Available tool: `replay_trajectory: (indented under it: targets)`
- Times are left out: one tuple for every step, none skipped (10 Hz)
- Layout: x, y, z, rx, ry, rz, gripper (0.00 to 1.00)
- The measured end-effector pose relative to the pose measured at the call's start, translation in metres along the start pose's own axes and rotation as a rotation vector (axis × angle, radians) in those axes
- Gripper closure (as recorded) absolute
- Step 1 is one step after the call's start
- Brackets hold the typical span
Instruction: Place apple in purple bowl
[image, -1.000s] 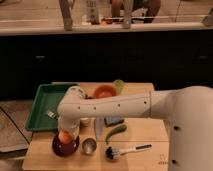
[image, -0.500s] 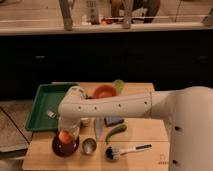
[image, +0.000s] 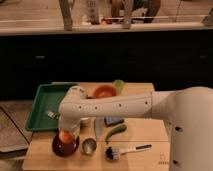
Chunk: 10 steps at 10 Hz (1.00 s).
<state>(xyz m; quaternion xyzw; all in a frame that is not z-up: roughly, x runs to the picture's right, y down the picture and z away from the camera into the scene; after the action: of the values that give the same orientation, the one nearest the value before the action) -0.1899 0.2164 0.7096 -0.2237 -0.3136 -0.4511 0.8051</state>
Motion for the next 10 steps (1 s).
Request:
replay_trajectory:
  targets:
    - [0.0002, -0.0002, -0.0003, 0.0, 0.0, -0.002, 0.73]
    - [-0.0002, -0.0005, -0.0009, 0.0, 0.001, -0.007, 0.61]
    - [-0.0002, -0.0003, -0.0011, 0.0, 0.001, -0.009, 0.53]
    - [-0.0003, -0.0001, -0.0011, -0.001, 0.0, -0.011, 0.43]
    - [-0.0005, 0.0003, -0.0007, -0.003, -0.002, -0.014, 0.31]
    - [-0.0006, 0.0007, -0.0007, -0.005, -0.003, -0.016, 0.23]
    - [-0.0011, 0.0007, -0.0006, -0.007, -0.004, -0.02, 0.2]
    - [-0.0012, 0.0013, -0.0006, -0.008, -0.005, -0.022, 0.2]
    - [-0.001, 0.003, -0.0008, -0.009, -0.005, -0.022, 0.2]
    - [-0.0009, 0.004, -0.0011, -0.01, -0.004, -0.022, 0.2]
